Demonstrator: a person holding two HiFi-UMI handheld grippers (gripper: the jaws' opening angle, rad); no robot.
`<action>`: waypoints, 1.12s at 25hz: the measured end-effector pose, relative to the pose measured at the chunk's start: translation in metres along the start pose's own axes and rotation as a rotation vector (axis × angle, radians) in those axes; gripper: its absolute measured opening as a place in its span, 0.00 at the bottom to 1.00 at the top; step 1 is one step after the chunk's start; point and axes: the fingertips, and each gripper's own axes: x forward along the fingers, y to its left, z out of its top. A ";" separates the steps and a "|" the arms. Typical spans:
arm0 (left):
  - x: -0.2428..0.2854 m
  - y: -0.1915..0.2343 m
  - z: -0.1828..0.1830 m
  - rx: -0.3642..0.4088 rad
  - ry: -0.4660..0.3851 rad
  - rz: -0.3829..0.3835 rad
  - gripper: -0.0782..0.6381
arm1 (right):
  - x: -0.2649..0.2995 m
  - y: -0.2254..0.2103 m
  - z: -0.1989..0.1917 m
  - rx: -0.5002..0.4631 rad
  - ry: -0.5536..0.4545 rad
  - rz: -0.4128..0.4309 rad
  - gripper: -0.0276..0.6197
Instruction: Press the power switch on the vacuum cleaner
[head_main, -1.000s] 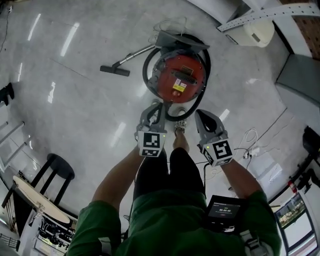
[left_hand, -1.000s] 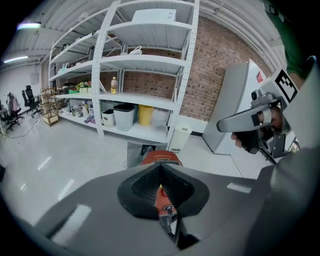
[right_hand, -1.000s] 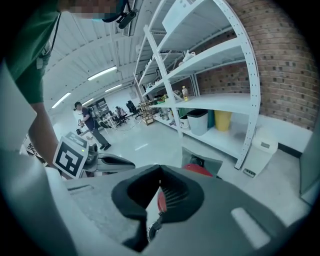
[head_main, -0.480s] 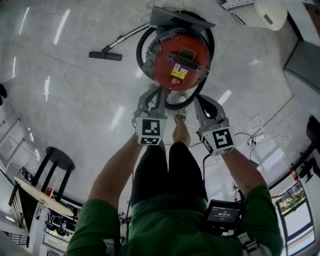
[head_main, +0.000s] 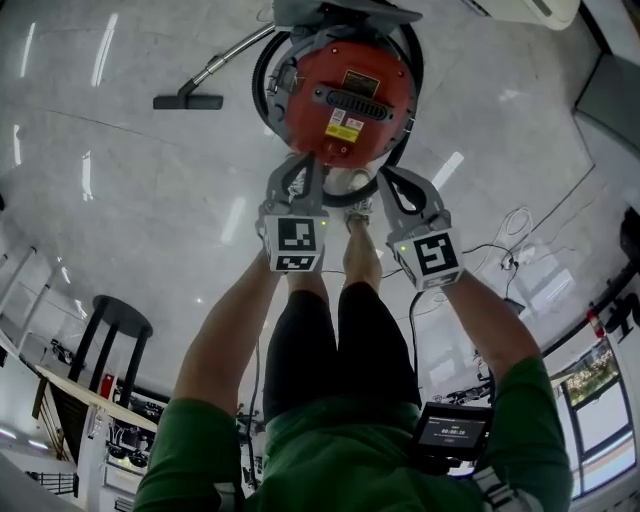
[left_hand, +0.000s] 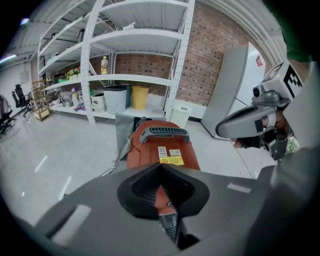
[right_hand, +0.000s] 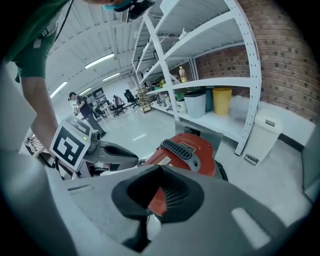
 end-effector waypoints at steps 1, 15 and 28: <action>0.003 0.000 -0.002 0.003 0.005 -0.003 0.12 | 0.003 -0.002 -0.002 0.003 0.000 -0.002 0.05; 0.034 -0.008 -0.022 0.012 0.089 -0.044 0.17 | 0.020 -0.010 -0.012 0.008 0.012 0.005 0.05; 0.036 -0.008 -0.025 0.019 0.100 -0.072 0.16 | 0.023 -0.011 -0.015 0.022 0.019 0.001 0.05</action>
